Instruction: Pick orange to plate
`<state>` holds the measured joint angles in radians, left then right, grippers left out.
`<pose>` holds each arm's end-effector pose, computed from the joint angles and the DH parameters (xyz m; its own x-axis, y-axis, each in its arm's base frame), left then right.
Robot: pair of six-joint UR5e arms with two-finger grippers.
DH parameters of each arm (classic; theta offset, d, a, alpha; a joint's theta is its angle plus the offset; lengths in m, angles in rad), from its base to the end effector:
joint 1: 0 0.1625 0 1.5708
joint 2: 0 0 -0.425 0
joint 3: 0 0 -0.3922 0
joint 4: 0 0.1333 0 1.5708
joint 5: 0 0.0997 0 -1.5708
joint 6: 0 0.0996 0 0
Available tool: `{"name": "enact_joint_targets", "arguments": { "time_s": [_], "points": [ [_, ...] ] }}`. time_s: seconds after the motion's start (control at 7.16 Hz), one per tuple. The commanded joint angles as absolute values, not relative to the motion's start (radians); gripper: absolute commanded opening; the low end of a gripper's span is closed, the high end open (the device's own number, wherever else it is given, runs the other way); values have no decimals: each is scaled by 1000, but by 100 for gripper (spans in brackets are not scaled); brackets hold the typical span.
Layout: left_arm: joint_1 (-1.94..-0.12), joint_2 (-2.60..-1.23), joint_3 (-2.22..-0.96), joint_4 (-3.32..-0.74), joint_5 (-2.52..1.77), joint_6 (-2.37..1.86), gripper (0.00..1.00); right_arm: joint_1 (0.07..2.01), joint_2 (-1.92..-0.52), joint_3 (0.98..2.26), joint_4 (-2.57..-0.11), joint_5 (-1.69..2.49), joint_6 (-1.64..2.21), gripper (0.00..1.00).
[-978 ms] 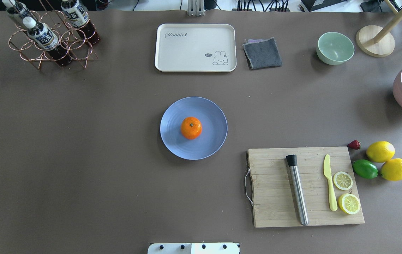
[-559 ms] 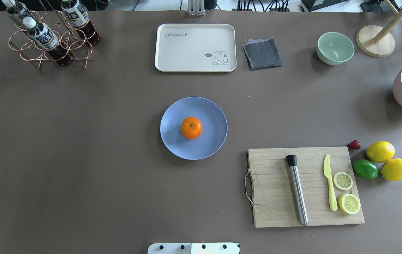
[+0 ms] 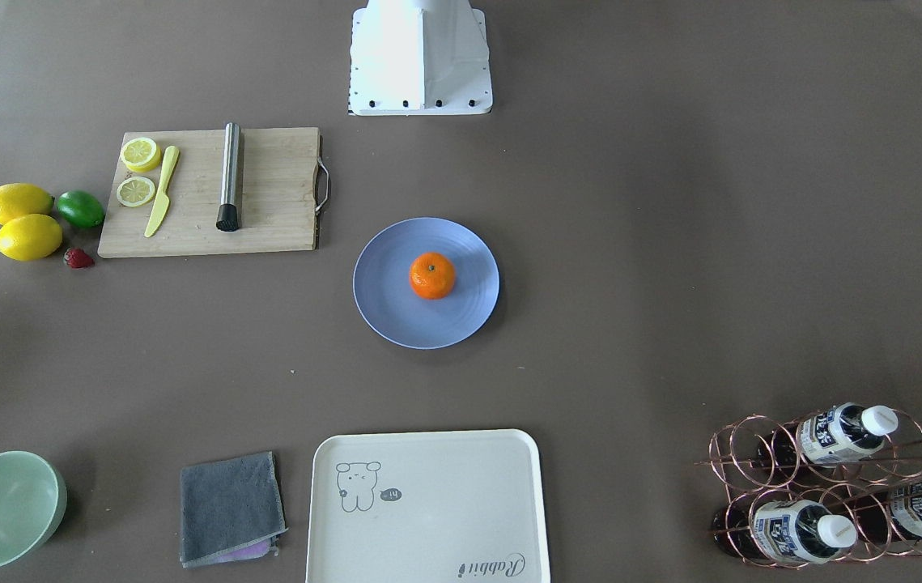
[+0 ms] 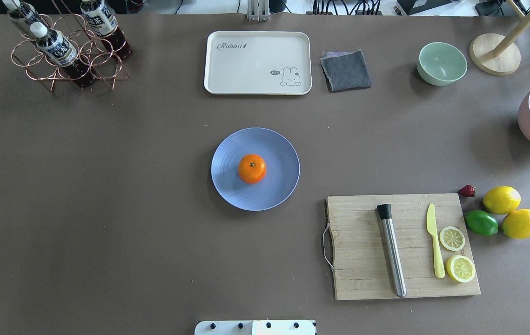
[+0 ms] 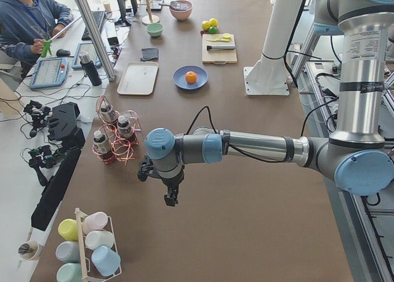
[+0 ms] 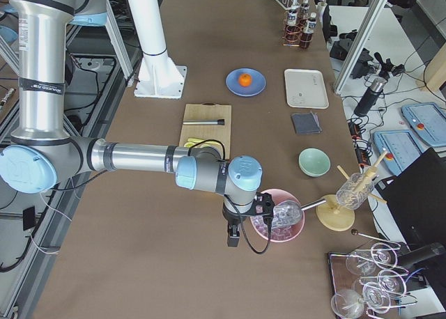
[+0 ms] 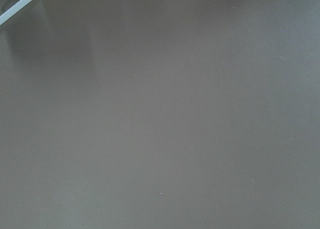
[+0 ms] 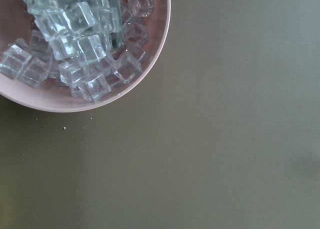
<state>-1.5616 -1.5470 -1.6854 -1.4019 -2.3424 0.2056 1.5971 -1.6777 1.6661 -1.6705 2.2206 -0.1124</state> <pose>-0.0595 -0.4749 0.6308 0.7003 0.1567 -0.6964 -0.1554 0.9857 0.0656 0.0845 -0.4350 0.6795 0.7921 -0.0239 0.6099 0.0631 0.9971 -0.0429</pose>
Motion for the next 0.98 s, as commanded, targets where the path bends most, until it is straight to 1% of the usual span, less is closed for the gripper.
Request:
{"name": "enact_joint_targets", "arguments": {
  "time_s": [0.0,0.84],
  "points": [
    [-1563,-1543,-1692,-1402,-2339,207,98,1597,-1693,1670,-1671,2223,-115,100],
    [-1568,-1543,-1694,-1402,-2341,207,98,1598,-1718,1704,-1669,2270,-114,100]
  ]
}}
